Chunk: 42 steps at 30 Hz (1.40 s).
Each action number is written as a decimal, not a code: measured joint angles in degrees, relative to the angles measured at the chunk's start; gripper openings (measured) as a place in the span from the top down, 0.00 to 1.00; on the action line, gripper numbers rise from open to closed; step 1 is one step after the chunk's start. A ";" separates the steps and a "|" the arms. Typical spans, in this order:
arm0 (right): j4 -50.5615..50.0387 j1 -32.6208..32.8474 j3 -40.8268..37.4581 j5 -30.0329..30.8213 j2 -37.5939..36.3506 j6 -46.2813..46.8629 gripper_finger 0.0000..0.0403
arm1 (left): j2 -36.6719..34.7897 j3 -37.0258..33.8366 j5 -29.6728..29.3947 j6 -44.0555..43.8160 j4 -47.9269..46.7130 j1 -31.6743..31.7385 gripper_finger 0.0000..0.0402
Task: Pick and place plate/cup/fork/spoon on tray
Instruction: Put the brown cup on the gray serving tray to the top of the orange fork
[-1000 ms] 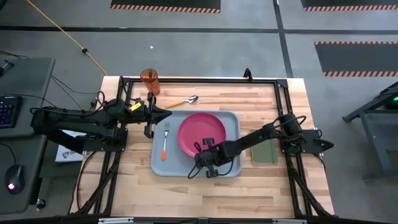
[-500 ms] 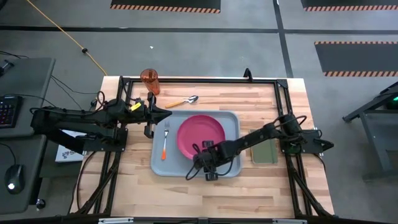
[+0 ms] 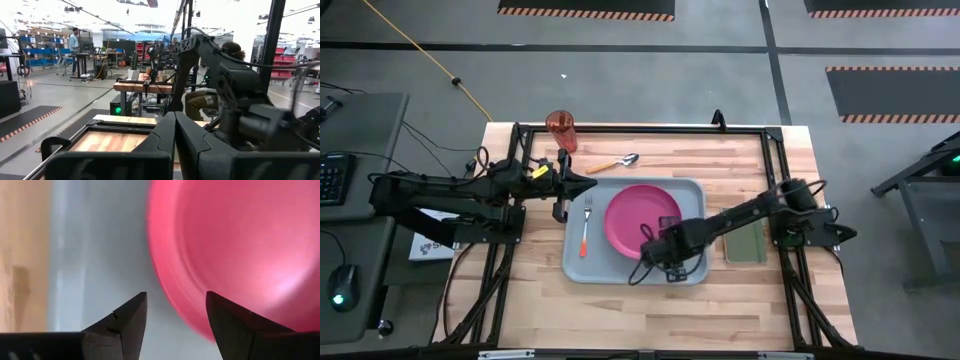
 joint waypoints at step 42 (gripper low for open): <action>100.77 -15.80 -59.99 15.99 -45.96 -10.24 0.52 | 0.00 0.01 -0.44 4.11 -3.15 0.09 1.00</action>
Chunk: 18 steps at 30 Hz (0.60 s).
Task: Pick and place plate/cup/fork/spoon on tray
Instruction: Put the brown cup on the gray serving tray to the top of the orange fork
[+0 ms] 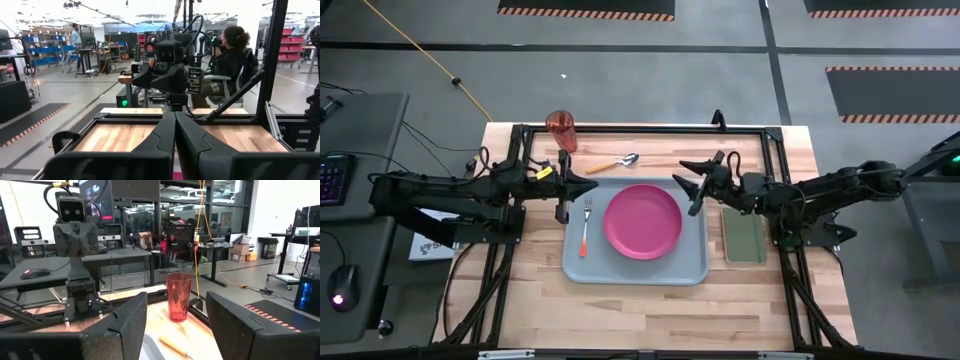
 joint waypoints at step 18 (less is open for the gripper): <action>-1.18 0.00 0.04 0.02 0.00 0.00 0.52 | 3.14 0.00 -8.56 0.02 -0.41 -0.02 0.99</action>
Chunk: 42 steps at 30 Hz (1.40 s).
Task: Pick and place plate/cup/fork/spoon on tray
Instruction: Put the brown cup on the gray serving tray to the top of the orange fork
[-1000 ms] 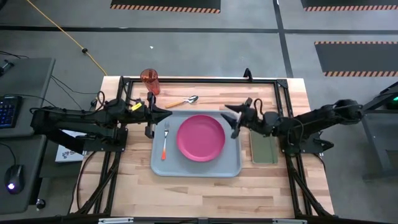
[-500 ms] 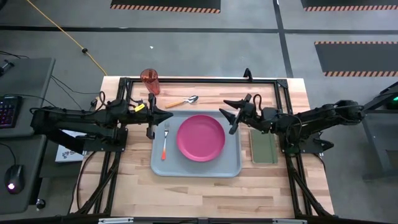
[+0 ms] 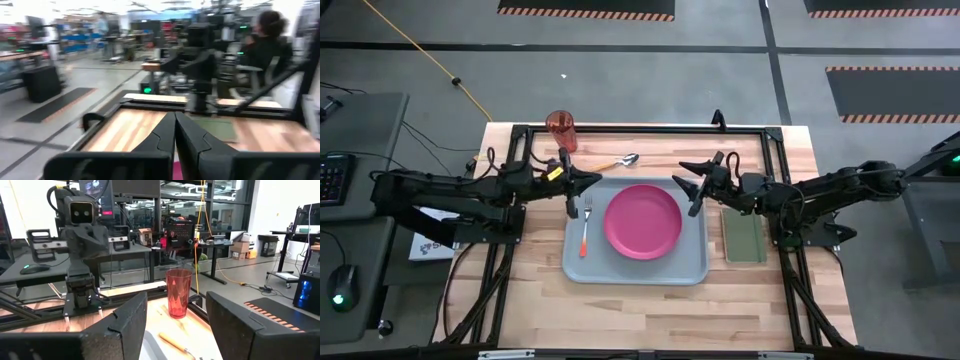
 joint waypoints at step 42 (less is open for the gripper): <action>-2.51 0.00 0.00 0.03 0.04 0.25 0.52 | 39.23 46.12 -8.38 1.36 -74.70 42.14 0.46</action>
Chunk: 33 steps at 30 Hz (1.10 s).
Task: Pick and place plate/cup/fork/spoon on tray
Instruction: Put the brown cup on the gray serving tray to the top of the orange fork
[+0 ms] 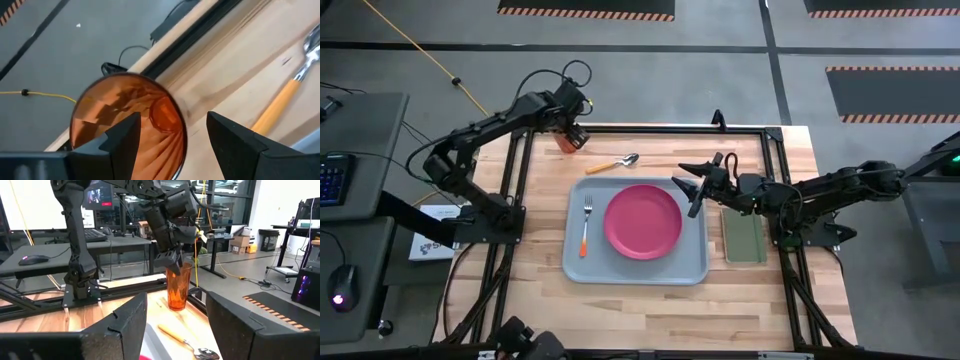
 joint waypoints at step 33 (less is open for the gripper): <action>0.43 0.00 0.00 0.02 0.00 1.26 0.52 | 6.21 0.80 -2.10 0.07 -7.03 2.05 0.97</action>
